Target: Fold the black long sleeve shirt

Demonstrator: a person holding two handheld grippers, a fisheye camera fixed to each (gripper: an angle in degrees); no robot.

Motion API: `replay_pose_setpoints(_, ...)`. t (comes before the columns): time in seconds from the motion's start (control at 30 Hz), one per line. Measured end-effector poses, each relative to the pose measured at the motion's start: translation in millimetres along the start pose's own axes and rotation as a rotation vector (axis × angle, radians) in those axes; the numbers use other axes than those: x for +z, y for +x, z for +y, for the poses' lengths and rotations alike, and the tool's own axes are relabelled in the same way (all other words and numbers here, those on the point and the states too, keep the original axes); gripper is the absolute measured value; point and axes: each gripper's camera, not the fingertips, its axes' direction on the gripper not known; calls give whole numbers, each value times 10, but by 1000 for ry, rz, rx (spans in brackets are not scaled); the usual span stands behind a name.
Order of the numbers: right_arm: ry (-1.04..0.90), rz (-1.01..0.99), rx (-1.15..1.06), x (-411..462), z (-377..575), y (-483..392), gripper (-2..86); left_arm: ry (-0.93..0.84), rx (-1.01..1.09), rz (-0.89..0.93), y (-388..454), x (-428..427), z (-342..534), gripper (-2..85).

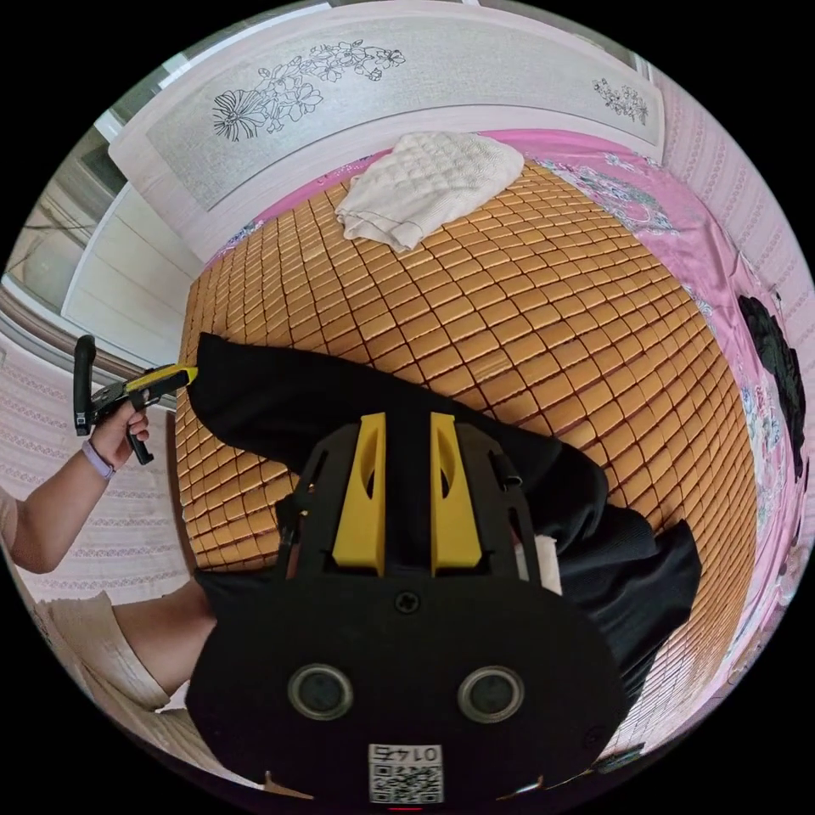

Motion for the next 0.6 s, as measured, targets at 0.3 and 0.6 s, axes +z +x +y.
replay_pose_setpoints(0.3,112,-20,26,-235,24,-125,84,68,-193,6,-455,-299,52,18)
replay_pose_setpoints(0.6,39,109,-36,-257,204,-195,87,55,-197,-2,-318,-339,-40,49)
